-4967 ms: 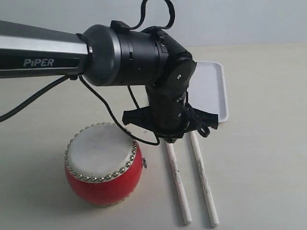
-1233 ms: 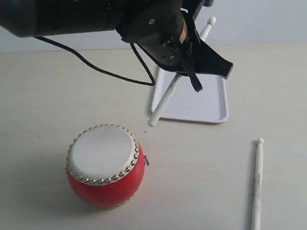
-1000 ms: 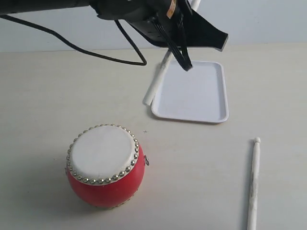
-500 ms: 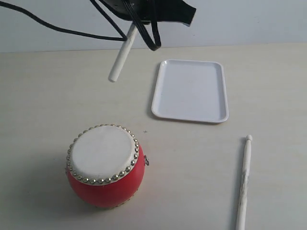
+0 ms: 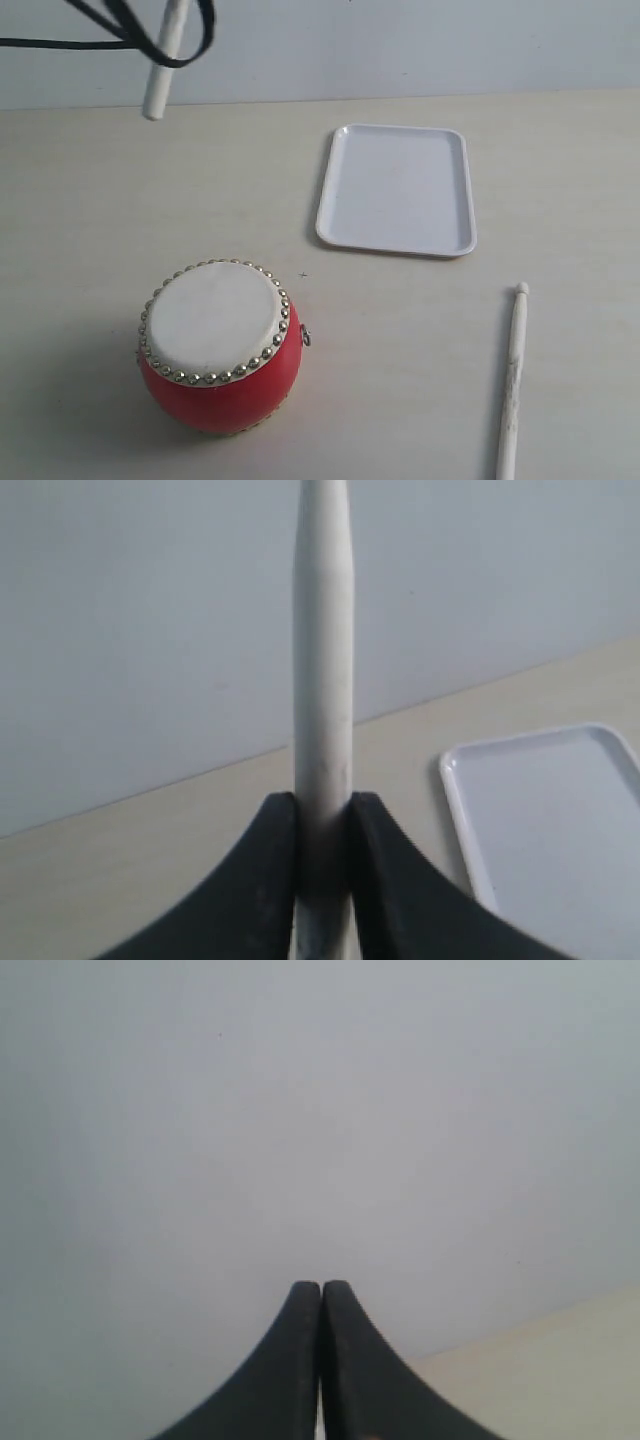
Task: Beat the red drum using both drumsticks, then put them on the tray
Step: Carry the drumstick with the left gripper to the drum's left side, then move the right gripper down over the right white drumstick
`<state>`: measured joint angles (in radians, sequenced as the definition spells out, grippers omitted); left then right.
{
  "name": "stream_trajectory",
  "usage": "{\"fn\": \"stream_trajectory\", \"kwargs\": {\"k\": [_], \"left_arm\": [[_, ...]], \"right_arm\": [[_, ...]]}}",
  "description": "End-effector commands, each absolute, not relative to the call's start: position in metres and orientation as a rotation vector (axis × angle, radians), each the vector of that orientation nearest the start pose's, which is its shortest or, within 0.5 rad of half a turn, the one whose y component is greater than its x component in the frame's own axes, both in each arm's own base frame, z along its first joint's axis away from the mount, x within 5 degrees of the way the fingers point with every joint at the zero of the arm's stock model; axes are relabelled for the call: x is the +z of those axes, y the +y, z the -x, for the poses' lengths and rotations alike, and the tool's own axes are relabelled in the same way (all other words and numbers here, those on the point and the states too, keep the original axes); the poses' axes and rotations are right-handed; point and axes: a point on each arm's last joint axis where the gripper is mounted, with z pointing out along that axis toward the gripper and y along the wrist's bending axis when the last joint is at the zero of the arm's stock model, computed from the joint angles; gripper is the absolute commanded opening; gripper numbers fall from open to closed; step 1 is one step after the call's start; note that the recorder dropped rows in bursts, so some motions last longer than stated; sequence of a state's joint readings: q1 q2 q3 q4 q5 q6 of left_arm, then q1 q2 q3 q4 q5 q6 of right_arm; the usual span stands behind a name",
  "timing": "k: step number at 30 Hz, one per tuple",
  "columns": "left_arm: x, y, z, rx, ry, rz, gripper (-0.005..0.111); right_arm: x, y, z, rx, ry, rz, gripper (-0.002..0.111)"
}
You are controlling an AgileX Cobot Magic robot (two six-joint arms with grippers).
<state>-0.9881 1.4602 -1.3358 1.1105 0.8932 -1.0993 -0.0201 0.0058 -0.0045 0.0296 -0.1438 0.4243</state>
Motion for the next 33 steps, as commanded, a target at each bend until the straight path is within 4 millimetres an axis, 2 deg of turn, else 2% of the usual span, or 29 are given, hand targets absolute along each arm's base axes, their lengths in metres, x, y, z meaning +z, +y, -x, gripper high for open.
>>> {"fn": "stream_trajectory", "kwargs": {"k": [1,3,6,12,18,23,27,33], "left_arm": [[0.399,-0.193,-0.207,0.011,1.823,-0.228,0.000],[0.399,-0.178,-0.197,-0.023,1.801,-0.209,0.000],[0.393,-0.161,-0.183,-0.076,1.789,-0.225,0.000],[0.351,-0.146,-0.159,-0.197,1.832,-0.375,0.000],[0.296,-0.141,-0.147,-0.253,1.975,-0.429,0.000],[0.270,-0.147,-0.136,-0.362,2.017,-0.544,0.000],[0.251,-0.140,-0.132,-0.355,2.112,-0.513,0.000],[0.239,-0.137,-0.126,-0.346,2.198,-0.547,0.000]], "right_arm": [[0.228,-0.002,-0.054,0.373,1.293,-0.326,0.000],[0.228,-0.001,-0.054,0.359,1.312,-0.316,0.000],[0.243,-0.001,-0.051,0.349,1.318,-0.308,0.000],[0.280,-0.001,-0.051,0.320,1.381,-0.307,0.000],[0.299,0.001,-0.075,0.313,1.590,-0.310,0.000],[0.310,0.016,-0.100,0.357,1.775,-0.121,0.000],[0.310,0.034,-0.121,0.501,1.910,0.096,0.000],[0.288,0.039,-0.154,0.545,2.151,0.184,0.000]]}}
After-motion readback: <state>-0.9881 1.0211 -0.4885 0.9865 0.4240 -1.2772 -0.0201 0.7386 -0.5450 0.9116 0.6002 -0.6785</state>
